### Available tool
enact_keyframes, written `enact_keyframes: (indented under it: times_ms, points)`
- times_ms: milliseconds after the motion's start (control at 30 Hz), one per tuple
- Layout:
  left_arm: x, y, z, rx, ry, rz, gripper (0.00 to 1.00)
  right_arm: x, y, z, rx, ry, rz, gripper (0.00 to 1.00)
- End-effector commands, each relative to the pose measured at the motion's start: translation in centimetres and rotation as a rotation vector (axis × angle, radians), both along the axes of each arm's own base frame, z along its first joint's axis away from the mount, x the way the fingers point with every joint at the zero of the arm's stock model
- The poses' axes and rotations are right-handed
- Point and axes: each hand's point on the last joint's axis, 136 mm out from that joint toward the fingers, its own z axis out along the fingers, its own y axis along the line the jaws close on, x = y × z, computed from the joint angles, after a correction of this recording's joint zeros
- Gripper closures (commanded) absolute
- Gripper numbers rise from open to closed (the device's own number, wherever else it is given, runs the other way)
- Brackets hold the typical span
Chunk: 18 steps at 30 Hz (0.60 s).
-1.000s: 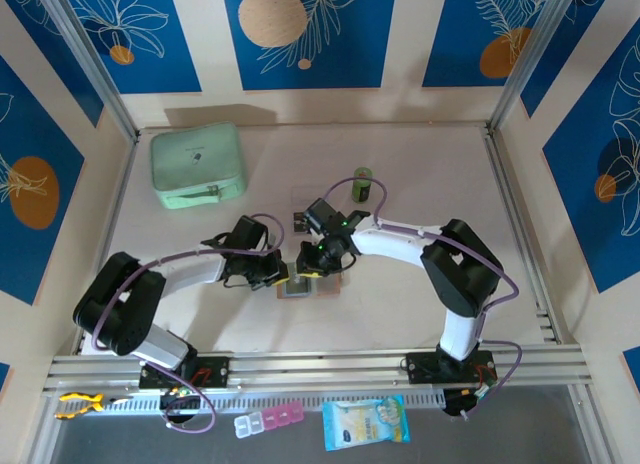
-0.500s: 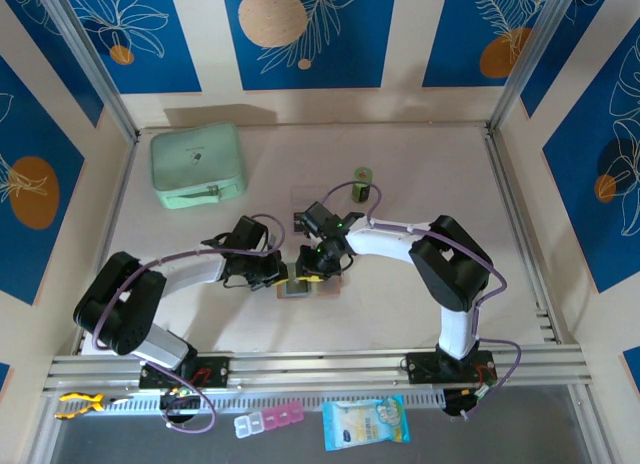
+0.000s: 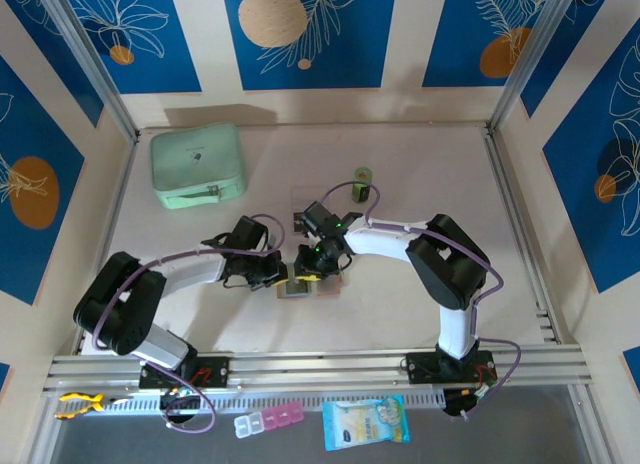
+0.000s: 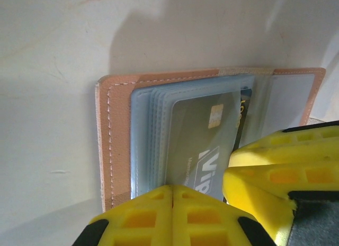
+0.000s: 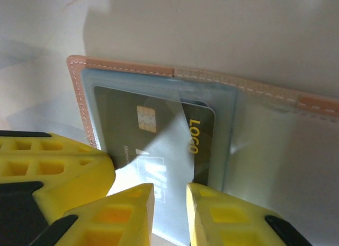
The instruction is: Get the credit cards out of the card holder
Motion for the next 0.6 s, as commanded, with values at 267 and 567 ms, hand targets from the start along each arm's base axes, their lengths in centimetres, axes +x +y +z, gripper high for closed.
enact_keyframes:
  times_ms: [267,567]
  points:
    - [-0.4,1.1,-0.3,0.042,0.006,0.002,0.97,-0.3,-0.9,-0.5,-0.037,0.019,-0.014,0.75]
    - [-0.4,1.3,-0.2,0.055,-0.002,0.003,0.92,-0.2,-1.3,-0.2,-0.052,0.003,-0.019,0.74]
